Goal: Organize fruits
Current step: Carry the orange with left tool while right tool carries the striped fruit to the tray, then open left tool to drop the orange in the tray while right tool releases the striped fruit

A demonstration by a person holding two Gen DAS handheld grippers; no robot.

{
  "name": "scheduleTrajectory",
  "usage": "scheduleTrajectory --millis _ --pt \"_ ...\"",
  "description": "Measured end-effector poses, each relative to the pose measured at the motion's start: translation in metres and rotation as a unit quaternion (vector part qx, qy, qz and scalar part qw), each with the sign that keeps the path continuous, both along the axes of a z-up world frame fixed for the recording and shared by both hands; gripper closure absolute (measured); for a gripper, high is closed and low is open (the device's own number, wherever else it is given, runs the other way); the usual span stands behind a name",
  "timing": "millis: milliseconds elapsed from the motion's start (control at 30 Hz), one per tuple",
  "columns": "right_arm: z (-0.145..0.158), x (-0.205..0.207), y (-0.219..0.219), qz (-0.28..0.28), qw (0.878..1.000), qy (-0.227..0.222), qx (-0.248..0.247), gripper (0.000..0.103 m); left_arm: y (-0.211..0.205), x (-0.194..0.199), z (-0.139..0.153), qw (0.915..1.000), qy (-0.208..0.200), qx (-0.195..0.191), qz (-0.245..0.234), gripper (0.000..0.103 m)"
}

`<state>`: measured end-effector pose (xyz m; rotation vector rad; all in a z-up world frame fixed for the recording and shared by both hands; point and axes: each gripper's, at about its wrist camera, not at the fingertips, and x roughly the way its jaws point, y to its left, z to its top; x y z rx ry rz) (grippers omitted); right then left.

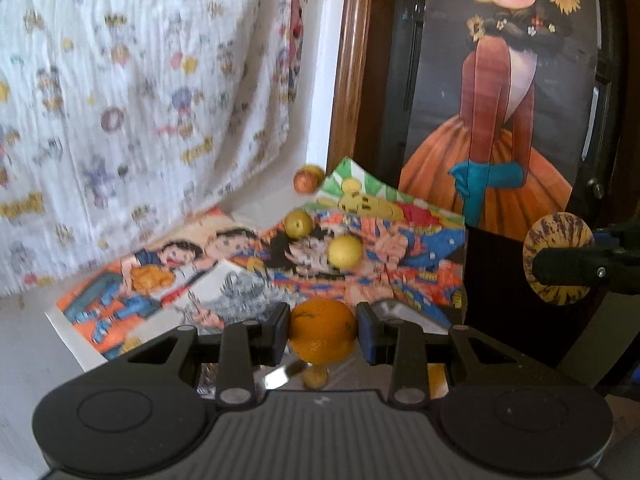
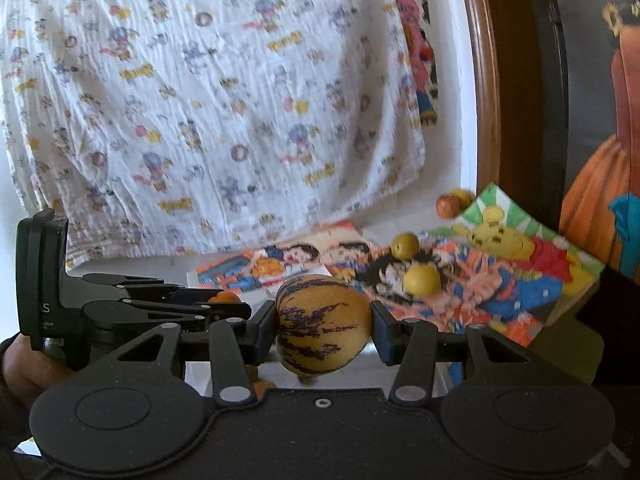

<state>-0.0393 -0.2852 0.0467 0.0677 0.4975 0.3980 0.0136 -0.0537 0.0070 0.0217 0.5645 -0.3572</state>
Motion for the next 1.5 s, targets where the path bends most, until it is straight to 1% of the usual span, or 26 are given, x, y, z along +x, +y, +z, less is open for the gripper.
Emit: scheduleTrajectory --millis 133,267,400,533,767,1133,1367,1500 --pt "-0.019 0.014 -0.001 -0.006 1.0 0.023 0.006 0.052 -0.005 0.012 -0.021 0.9995 0.029 0.002 -0.009 0.064" --pt "-0.036 0.032 -0.007 -0.01 0.999 0.043 0.011 0.052 -0.015 0.025 -0.036 0.9986 0.046 0.007 -0.024 0.064" --pt "-0.056 0.055 -0.017 -0.027 0.998 0.064 0.009 0.052 -0.028 0.041 -0.051 0.9974 0.062 0.016 -0.034 0.064" --pt "-0.079 0.077 -0.025 -0.038 0.995 0.089 0.003 0.052 -0.043 0.053 -0.065 0.9957 0.078 0.024 -0.045 0.064" --pt "-0.116 0.11 -0.024 -0.037 0.991 0.129 -0.012 0.052 -0.063 0.067 -0.085 0.9926 0.098 0.036 -0.062 0.064" --pt "-0.142 0.131 -0.018 -0.037 0.986 0.157 -0.038 0.052 -0.073 0.072 -0.106 0.9887 0.124 0.048 -0.069 0.064" --pt "-0.151 0.132 -0.016 -0.036 0.984 0.167 -0.044 0.052 -0.073 0.069 -0.113 0.9869 0.137 0.051 -0.068 0.064" --pt "-0.152 0.131 -0.016 -0.036 0.984 0.167 -0.046 0.051 -0.073 0.068 -0.113 0.987 0.136 0.053 -0.068 0.064"
